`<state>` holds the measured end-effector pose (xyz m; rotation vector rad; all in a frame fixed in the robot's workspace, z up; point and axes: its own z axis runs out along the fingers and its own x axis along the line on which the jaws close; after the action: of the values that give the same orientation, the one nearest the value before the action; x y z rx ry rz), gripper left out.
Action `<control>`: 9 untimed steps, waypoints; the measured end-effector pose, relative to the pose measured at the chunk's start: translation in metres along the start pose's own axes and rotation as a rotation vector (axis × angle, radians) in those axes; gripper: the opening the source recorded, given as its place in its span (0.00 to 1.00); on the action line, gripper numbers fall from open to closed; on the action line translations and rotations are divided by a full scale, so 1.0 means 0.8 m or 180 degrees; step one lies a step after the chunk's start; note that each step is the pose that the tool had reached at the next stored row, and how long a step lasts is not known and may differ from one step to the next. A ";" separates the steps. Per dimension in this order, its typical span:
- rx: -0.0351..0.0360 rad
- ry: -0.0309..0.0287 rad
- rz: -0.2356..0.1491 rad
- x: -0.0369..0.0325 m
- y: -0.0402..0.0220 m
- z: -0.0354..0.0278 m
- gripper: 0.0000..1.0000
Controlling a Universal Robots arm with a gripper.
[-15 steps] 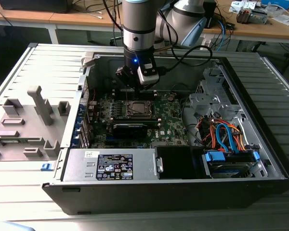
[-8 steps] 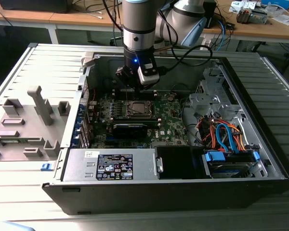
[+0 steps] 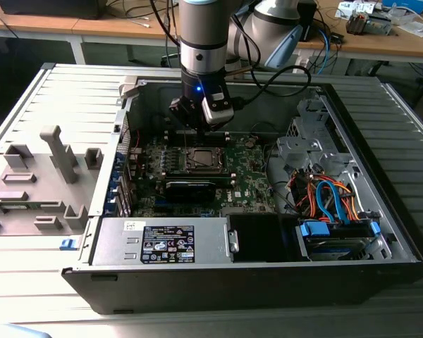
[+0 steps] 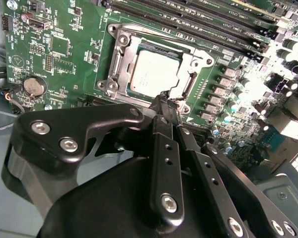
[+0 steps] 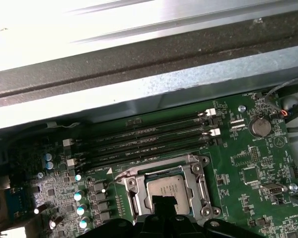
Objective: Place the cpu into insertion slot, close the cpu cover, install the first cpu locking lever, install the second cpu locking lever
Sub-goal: 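Install the first cpu locking lever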
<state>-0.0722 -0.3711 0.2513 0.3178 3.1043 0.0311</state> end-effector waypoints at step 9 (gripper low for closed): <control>-0.0001 0.0001 -0.0041 0.0000 0.0000 0.0000 0.11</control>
<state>-0.0723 -0.3710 0.2513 0.2978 3.1064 0.0313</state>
